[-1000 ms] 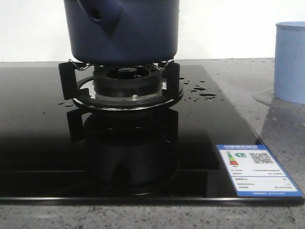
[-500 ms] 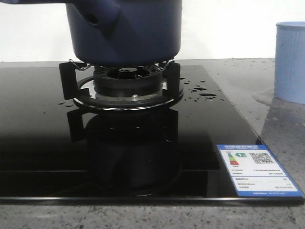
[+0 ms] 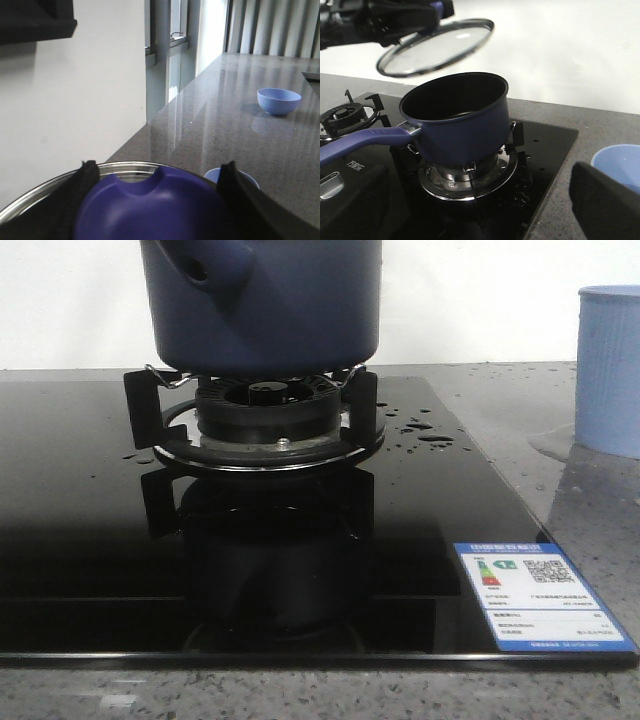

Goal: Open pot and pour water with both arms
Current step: 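Lift the lid off the blue saucepan and hold it aside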

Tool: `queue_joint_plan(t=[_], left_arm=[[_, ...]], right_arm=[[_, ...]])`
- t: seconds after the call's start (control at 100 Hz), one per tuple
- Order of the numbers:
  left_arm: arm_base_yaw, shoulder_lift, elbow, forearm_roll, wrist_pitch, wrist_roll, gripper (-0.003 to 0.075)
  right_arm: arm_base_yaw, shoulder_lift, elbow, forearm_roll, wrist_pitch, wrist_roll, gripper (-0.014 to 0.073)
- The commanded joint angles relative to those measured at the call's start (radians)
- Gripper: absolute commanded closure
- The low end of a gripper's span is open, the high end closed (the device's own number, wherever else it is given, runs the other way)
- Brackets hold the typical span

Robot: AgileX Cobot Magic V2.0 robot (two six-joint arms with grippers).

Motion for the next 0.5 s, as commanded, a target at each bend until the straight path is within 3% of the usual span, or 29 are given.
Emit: queue_joint_plan(t=[0.0, 0.2, 0.35, 0.49], left_arm=[[0.039, -0.082, -0.038, -0.054, 0.031, -0.068, 0.0477], [0.113, -0.18, -0.026, 0.099, 0.031, -0.166, 0.0477], [0.18, -0.278, 0.061, 0.098, 0.011, -0.172, 0.0477], [0.245, -0.393, 0.203, 0.088, -0.031, -0.172, 0.0477]], right_arm=[[-0.004, 0.017, -0.033, 0.043, -0.051, -0.01, -0.0042], [-0.004, 0.017, -0.033, 0.031, -0.088, -0.01, -0.0042], [-0.004, 0.017, -0.033, -0.005, -0.165, -0.01, -0.0042], [-0.004, 0.017, -0.033, -0.134, -0.272, -0.01, -0.0042]])
